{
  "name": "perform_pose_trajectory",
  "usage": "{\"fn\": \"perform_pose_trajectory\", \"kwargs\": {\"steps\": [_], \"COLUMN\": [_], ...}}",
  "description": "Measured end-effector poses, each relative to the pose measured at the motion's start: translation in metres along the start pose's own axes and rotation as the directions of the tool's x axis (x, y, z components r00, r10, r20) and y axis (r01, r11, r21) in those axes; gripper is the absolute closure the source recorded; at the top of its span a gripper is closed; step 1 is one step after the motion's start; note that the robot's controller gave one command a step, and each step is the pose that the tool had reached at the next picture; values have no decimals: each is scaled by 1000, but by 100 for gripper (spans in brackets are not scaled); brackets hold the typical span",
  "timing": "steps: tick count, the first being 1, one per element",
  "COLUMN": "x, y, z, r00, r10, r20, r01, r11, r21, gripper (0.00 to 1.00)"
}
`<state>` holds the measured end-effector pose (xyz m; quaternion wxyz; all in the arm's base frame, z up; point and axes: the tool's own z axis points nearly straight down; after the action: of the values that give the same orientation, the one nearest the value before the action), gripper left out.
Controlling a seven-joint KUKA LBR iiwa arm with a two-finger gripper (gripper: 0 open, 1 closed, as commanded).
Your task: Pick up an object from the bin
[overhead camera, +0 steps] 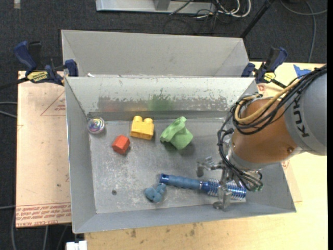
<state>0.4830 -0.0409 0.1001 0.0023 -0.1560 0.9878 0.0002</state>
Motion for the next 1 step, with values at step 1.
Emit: {"fn": "perform_pose_trajectory", "kwargs": {"steps": [1], "x": [-4], "y": [2], "z": [28], "r00": [993], "r10": [-118], "r20": [13], "r01": [118], "r11": [993], "r21": [6], "gripper": [0]}}
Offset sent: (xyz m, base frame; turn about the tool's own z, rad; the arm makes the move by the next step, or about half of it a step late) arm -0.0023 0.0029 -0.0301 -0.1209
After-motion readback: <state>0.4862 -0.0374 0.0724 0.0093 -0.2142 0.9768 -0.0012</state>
